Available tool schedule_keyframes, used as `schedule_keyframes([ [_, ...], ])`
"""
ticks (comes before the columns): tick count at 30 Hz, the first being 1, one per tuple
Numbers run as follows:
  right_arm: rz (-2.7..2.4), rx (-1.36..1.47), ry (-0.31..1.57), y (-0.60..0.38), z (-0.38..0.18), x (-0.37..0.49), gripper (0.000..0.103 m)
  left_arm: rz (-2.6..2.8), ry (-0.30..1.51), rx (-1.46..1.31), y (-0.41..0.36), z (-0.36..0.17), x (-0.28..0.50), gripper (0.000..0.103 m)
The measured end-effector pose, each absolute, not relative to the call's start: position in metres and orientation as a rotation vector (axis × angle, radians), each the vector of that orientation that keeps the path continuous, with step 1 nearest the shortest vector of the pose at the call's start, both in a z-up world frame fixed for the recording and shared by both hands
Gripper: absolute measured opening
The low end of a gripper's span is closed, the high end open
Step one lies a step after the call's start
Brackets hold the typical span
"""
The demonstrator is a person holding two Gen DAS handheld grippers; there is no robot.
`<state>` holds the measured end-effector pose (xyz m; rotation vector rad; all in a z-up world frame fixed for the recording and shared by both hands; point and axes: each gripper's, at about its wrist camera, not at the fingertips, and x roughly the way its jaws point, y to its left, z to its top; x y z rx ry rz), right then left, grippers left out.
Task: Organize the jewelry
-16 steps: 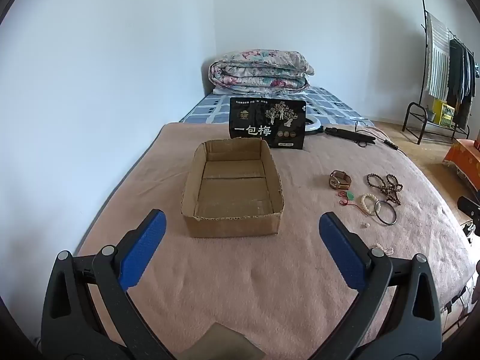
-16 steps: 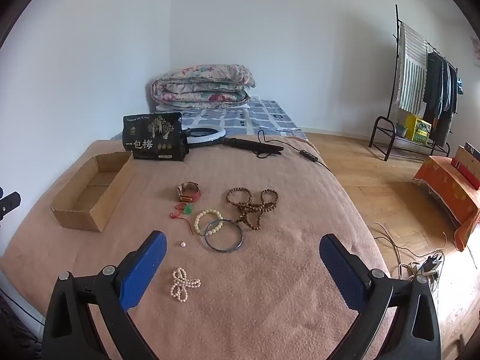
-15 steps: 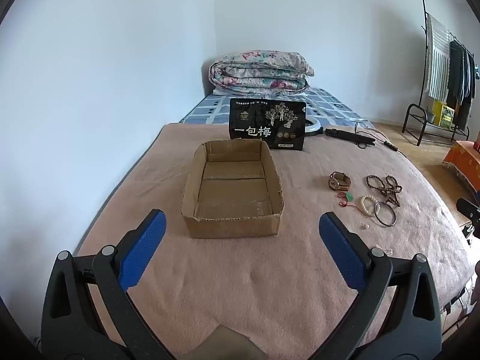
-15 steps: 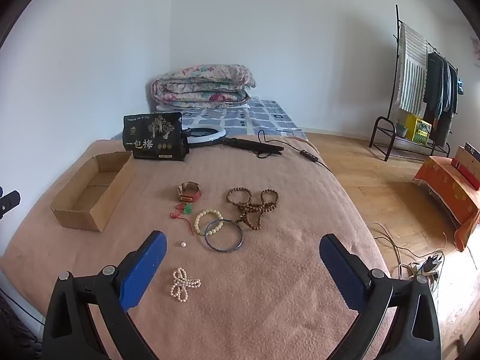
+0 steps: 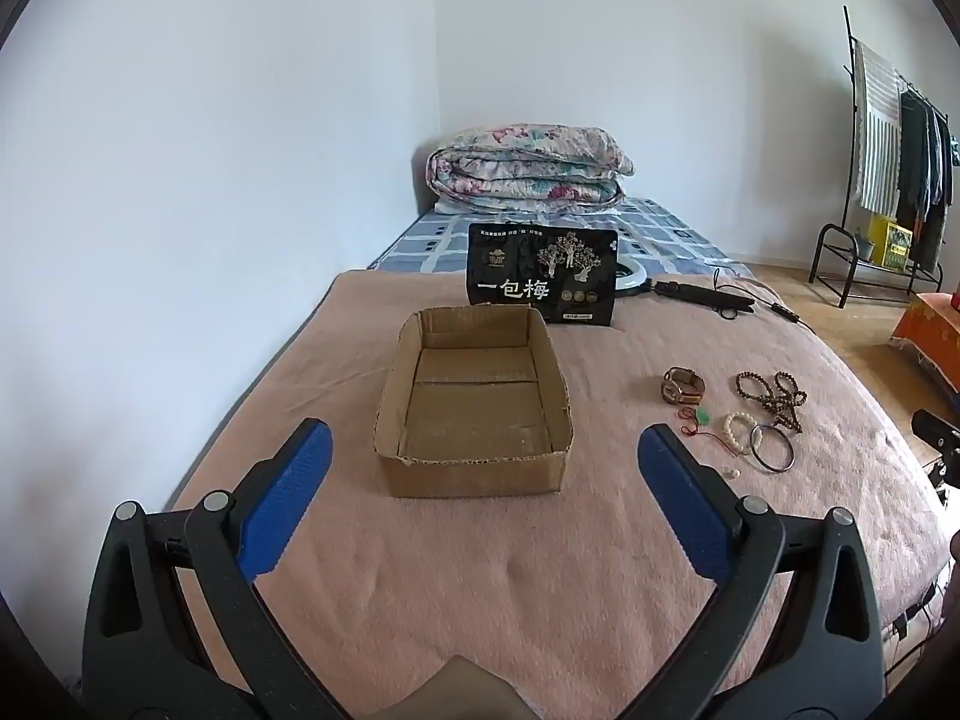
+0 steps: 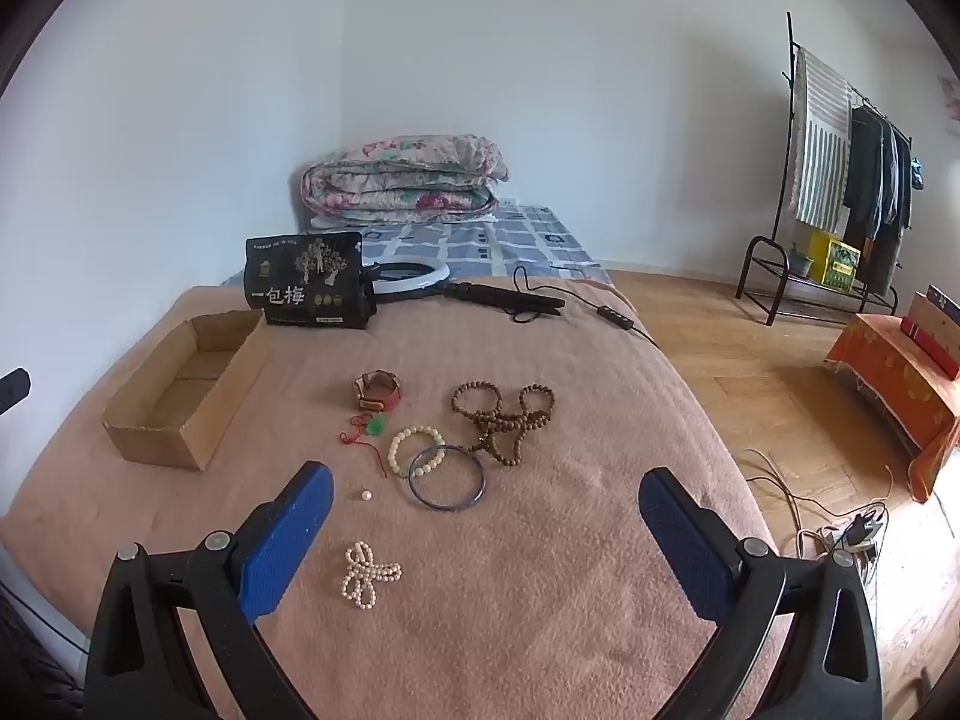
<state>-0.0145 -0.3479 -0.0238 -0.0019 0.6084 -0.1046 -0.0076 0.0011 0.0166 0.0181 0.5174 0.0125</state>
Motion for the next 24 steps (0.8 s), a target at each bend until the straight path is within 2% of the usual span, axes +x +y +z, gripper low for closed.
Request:
schedule_keyframes([
  [24, -0.107, -0.019, 0.596, -0.3445, -0.0232, -0.0186, 0.103, 0.013, 0.515, 0.013, 0.0029, 0.0229, -0.0115, 0.103],
])
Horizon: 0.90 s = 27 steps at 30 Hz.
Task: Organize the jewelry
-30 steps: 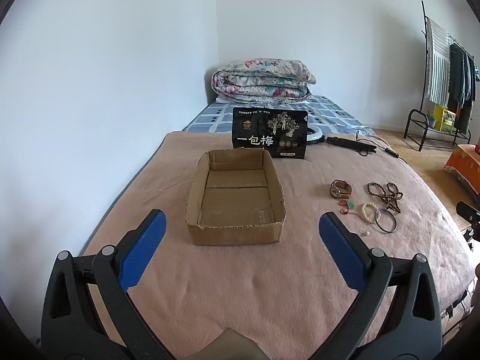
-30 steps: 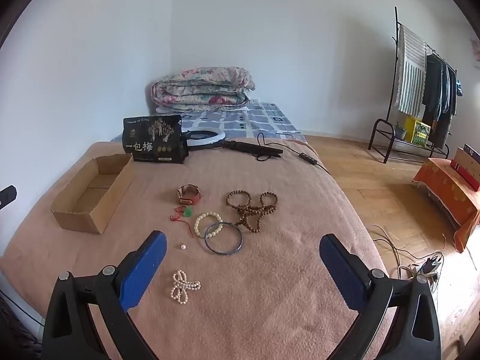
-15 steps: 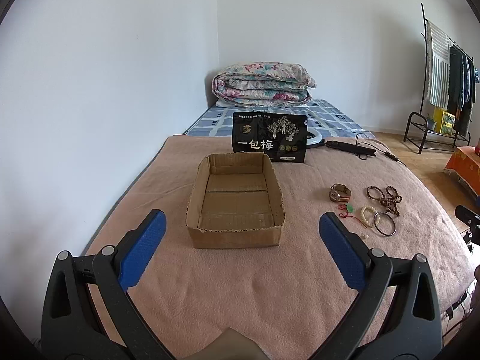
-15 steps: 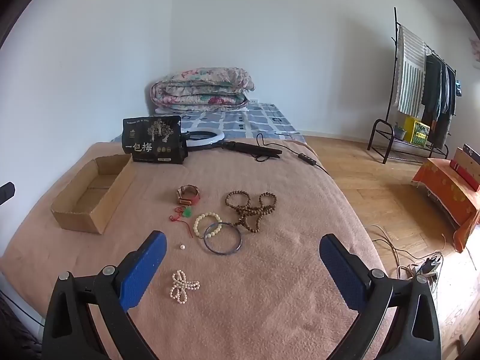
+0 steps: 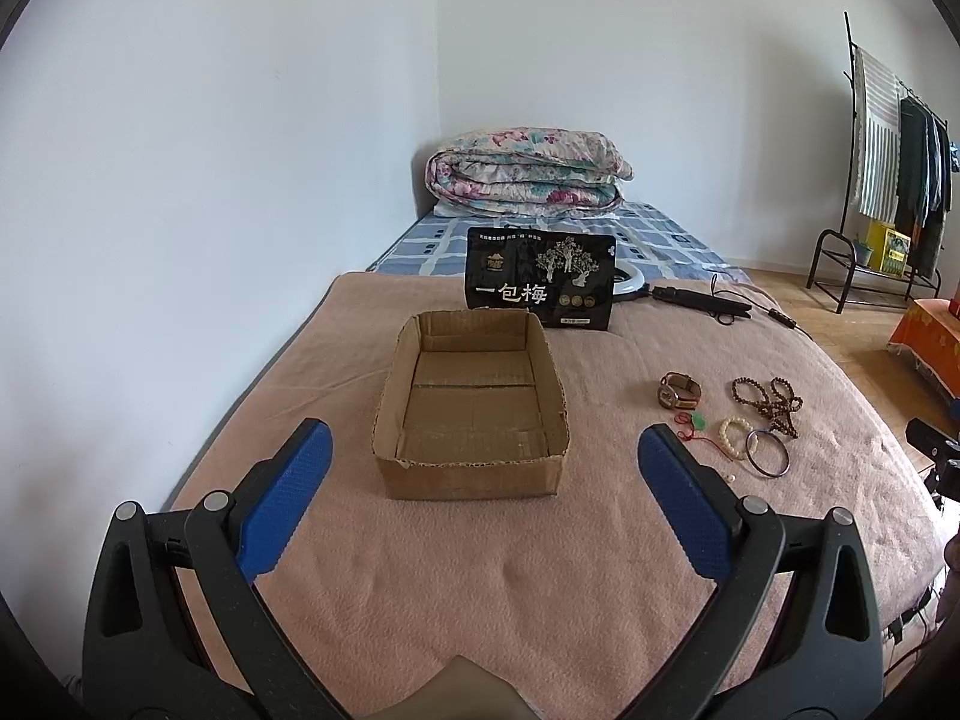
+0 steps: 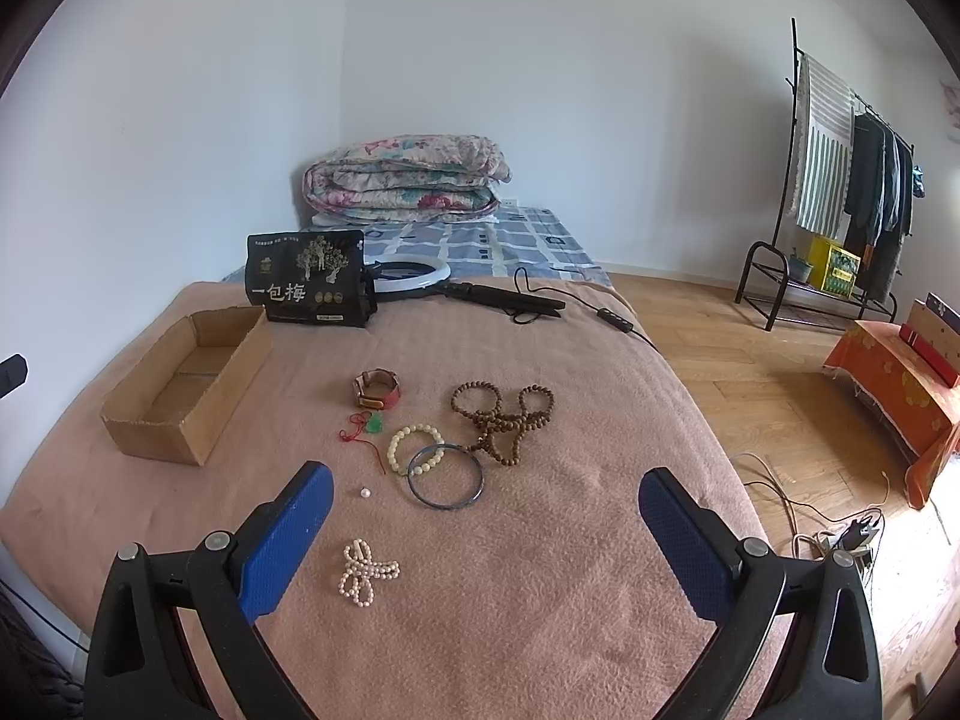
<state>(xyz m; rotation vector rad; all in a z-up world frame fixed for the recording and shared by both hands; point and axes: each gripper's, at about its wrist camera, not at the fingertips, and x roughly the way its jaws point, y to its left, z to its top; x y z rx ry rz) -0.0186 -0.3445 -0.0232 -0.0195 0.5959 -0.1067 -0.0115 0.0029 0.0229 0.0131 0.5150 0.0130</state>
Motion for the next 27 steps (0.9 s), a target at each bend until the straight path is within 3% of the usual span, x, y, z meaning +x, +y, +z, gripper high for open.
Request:
schedule_keyframes([
  [27, -0.099, -0.026, 0.605, -0.3418, -0.0265, -0.018, 0.103, 0.013, 0.512, 0.007, 0.0062, 0.022, -0.0134, 0.103],
])
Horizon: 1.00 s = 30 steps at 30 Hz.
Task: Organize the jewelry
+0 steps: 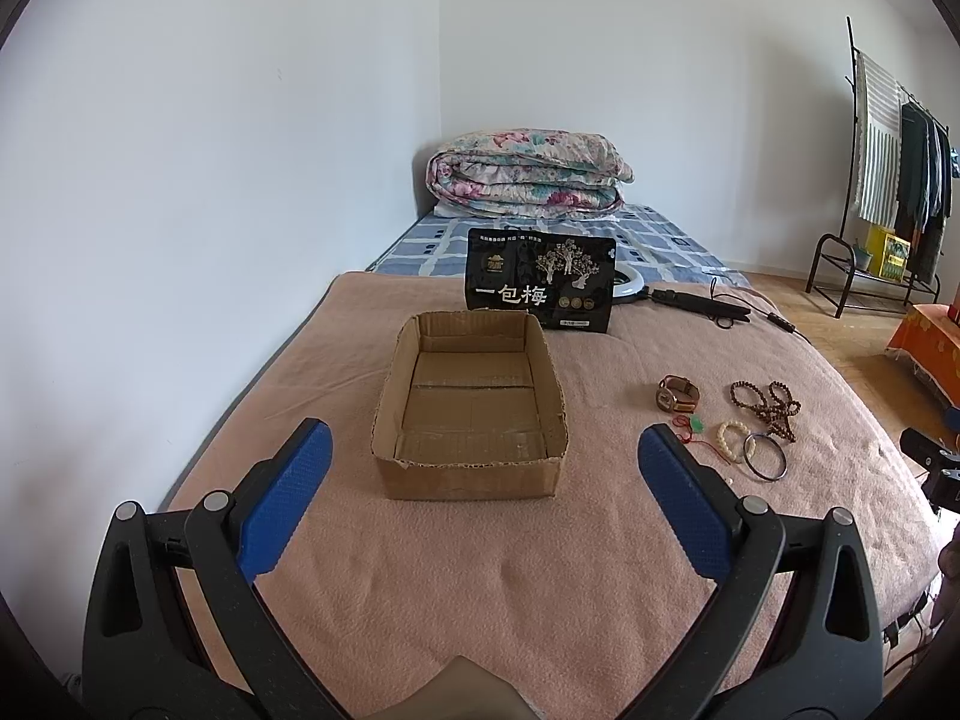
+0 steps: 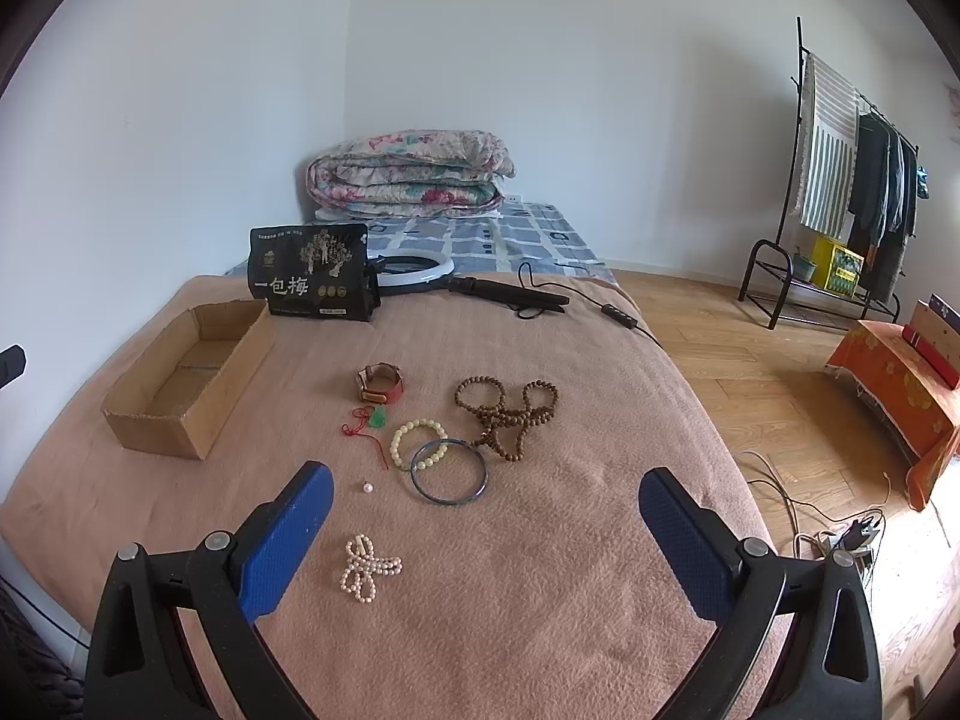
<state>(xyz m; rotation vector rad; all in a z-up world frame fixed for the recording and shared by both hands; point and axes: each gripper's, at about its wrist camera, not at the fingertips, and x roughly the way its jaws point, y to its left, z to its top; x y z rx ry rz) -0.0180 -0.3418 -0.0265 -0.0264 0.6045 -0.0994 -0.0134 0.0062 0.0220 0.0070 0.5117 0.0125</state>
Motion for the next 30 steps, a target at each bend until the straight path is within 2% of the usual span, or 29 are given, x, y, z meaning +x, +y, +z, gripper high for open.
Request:
schedule_keyframes([
  [30, -0.104, -0.028, 0.606, -0.3416, -0.0278, -0.0177, 0.103, 0.002, 0.529, 0.002, 0.0071, 0.0208, -0.0128, 0.103],
])
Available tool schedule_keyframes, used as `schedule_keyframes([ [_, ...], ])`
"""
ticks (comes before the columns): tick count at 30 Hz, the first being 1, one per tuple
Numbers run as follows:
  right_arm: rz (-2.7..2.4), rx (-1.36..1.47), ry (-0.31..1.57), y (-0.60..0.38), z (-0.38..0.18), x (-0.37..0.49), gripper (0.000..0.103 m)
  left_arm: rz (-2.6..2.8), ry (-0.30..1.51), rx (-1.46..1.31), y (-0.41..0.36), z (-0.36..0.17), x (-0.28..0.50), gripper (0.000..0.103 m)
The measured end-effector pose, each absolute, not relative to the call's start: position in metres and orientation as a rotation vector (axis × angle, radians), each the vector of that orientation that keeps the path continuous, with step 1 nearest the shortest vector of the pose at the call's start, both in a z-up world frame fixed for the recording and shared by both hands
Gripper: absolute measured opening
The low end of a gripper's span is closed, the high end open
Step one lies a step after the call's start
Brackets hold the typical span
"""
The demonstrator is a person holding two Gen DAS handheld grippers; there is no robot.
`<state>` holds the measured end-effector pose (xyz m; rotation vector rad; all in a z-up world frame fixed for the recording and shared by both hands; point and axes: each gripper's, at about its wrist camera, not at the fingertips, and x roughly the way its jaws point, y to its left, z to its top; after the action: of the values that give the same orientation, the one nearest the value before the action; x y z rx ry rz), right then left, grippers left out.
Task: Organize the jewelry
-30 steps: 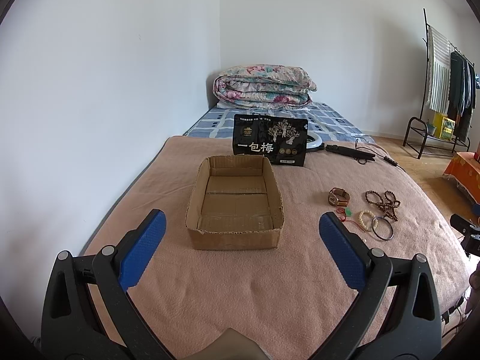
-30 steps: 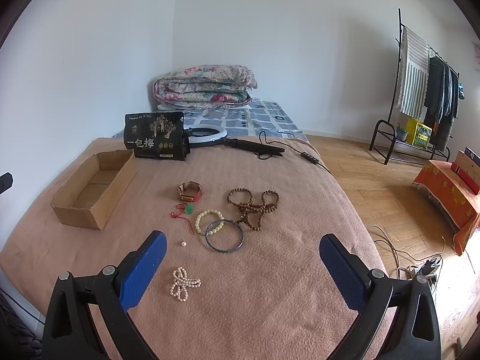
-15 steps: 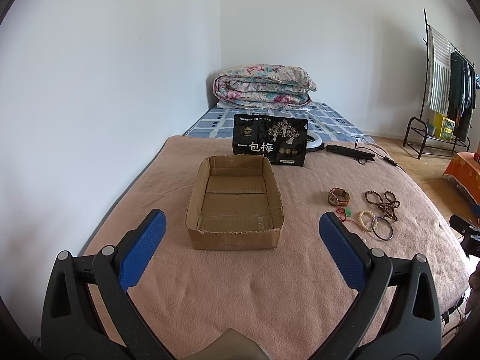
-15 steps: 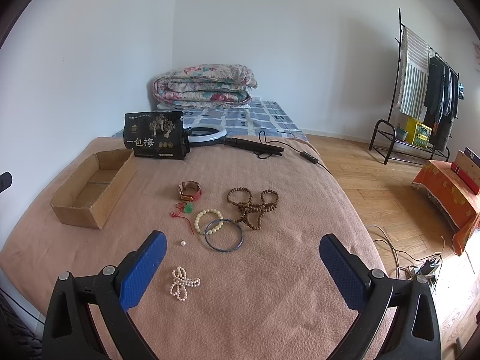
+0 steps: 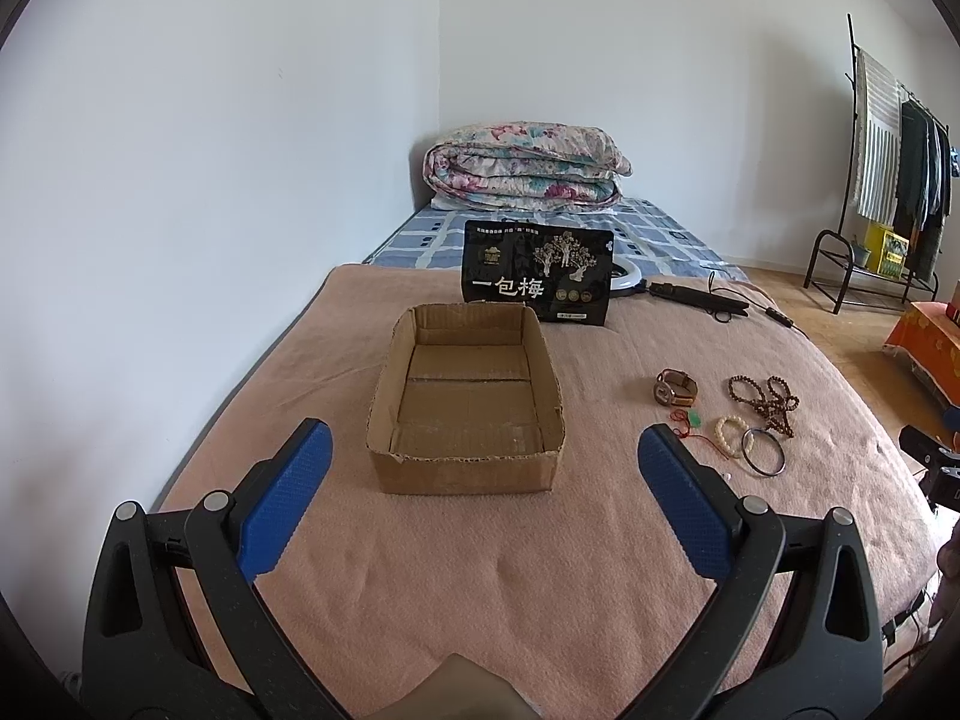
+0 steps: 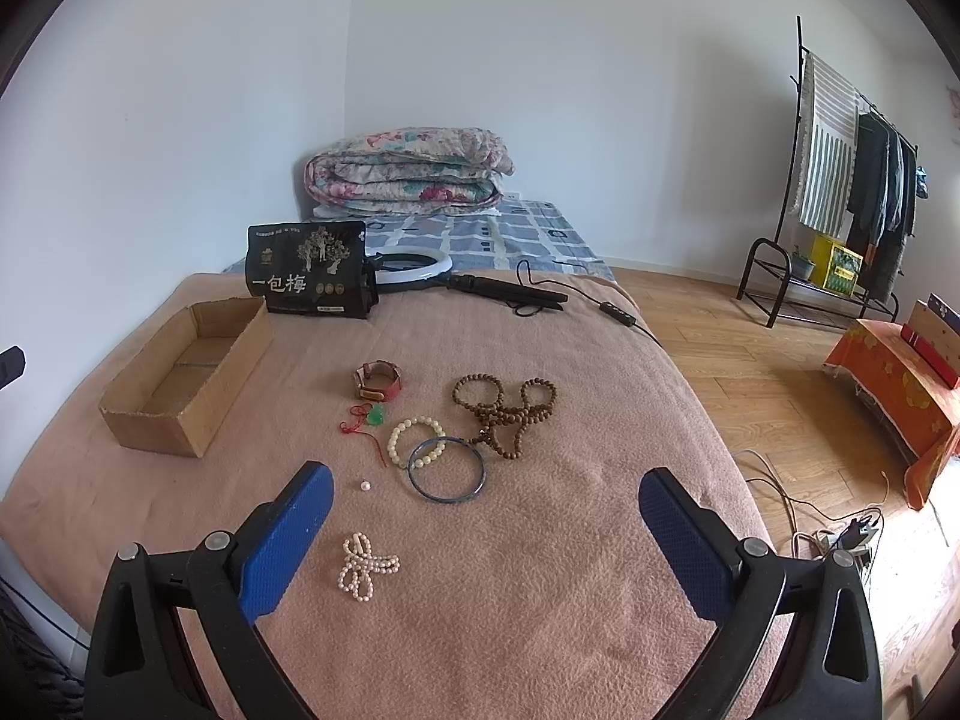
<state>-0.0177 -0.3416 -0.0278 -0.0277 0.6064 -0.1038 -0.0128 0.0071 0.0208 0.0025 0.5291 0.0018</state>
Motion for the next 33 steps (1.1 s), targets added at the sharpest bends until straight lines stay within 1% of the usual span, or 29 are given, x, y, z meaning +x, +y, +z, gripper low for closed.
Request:
schedule_keyframes([
  [6, -0.121, -0.015, 0.619, -0.351, -0.033, -0.017, 0.103, -0.039, 0.584, 0.009, -0.01, 0.021, -0.004, 0.103],
  [19, -0.116, 0.023, 0.626, -0.374, -0.033, -0.001, 0.103, -0.197, 0.696, 0.092, -0.058, -0.005, 0.023, 0.103],
  [20, -0.121, 0.023, 0.629, -0.376, -0.032, 0.003, 0.103, -0.214, 0.707, 0.093, -0.063, -0.007, 0.025, 0.102],
  [22, -0.131, 0.025, 0.632, -0.381, -0.032, 0.008, 0.103, -0.24, 0.73, 0.099, -0.069, -0.012, 0.029, 0.094],
  [27, -0.117, 0.019, 0.674, -0.39, -0.036, 0.027, 0.103, -0.32, 0.797, 0.096, -0.091, -0.028, 0.035, 0.084],
  [30, -0.1, 0.004, 0.716, -0.392, -0.043, 0.039, 0.103, -0.366, 0.835, 0.078, -0.102, -0.037, 0.038, 0.074],
  [32, -0.078, 0.009, 0.748, -0.394, -0.049, 0.048, 0.103, -0.393, 0.85, 0.07, -0.11, -0.043, 0.039, 0.073],
  [33, -0.067, 0.016, 0.768, -0.395, -0.053, 0.052, 0.103, -0.411, 0.862, 0.066, -0.115, -0.046, 0.039, 0.07],
])
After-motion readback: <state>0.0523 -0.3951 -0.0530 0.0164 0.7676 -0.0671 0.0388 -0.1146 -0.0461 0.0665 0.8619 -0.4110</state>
